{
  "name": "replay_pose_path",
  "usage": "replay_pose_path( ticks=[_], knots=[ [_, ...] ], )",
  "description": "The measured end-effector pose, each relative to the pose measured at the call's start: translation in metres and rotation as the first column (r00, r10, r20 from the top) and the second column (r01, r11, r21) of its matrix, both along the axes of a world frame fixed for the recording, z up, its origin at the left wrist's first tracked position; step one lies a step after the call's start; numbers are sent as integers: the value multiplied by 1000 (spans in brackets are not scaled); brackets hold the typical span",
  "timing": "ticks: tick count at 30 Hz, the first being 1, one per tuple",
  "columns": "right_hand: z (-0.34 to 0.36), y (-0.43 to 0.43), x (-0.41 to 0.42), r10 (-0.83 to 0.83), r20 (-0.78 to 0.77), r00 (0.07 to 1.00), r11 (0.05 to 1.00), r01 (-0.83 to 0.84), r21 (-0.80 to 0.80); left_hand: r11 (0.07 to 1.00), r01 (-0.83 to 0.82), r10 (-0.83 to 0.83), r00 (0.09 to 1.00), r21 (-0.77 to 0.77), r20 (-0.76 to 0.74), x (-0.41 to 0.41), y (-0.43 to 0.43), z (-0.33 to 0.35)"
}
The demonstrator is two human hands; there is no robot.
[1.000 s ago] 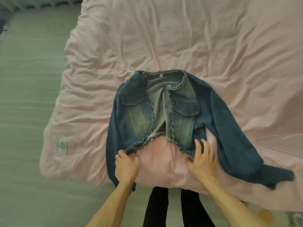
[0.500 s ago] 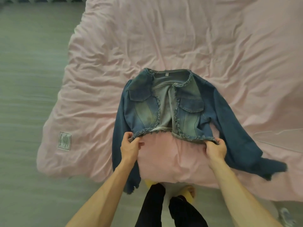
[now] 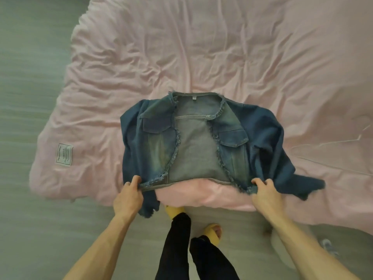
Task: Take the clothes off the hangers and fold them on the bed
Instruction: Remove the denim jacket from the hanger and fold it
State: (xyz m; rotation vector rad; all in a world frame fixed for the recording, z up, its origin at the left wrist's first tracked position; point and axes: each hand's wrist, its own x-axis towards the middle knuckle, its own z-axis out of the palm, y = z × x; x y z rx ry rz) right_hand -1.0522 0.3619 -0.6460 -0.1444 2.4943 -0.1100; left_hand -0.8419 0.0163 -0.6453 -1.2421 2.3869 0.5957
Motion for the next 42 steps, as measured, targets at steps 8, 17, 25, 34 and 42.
replay_pose_path(
  ticks=[8,17,25,34,42],
  knots=[
    [-2,-42,18,226,-323,919,974,-213,75,815,412,-490,865,-409,-106,-37,33,-11],
    [-18,-112,-22,218,-69,974,976,-215,41,900,374,-342,924,-223,172,-82,13,-13],
    [-20,-100,-37,81,24,996,987,-77,-141,817,544,-520,838,-192,164,-93,0,-12],
    [24,-137,-20,-151,-85,985,804,72,-591,785,545,-526,837,-295,150,-106,8,-19],
    [-12,-133,2,256,99,962,948,-230,-220,759,578,-547,816,-300,189,-110,16,-24]
  ],
)
